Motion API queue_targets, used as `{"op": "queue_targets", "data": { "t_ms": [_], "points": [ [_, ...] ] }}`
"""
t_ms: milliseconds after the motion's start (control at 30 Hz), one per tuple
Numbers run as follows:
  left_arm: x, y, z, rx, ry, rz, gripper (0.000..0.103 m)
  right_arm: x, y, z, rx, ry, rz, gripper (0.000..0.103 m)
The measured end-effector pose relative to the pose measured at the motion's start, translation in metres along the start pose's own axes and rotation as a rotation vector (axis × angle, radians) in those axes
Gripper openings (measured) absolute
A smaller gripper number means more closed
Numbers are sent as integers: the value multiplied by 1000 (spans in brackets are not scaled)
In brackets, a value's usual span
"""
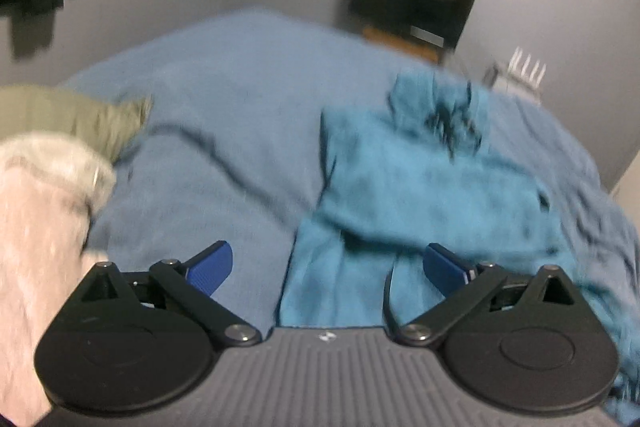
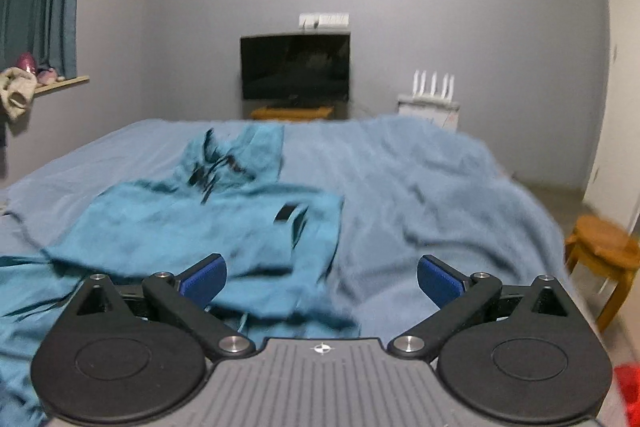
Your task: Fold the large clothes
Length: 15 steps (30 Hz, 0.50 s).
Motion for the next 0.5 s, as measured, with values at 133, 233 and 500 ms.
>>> {"op": "queue_targets", "data": {
  "t_ms": [133,233,500],
  "points": [
    [1,-36,2,-83,6,-31,102,13,-16,13,-80,92,-102,103],
    [8,-62,5,-145,-3,-80,101,20,-26,19,-147,106,-152,103],
    [12,-93,19,-212,-19,-95,101,19,-68,32,-389,179,-264,91]
  ]
}}
Point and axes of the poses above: each gripper's, at about its wrist camera, not at the fingertips, and z roughly against the way its jaws point, x to its right, y to its top, the point moved 9 cm from there along -z, roughly the way its jaws point, and after that the axes turned 3 degrees about x, right-handed, at the moved point
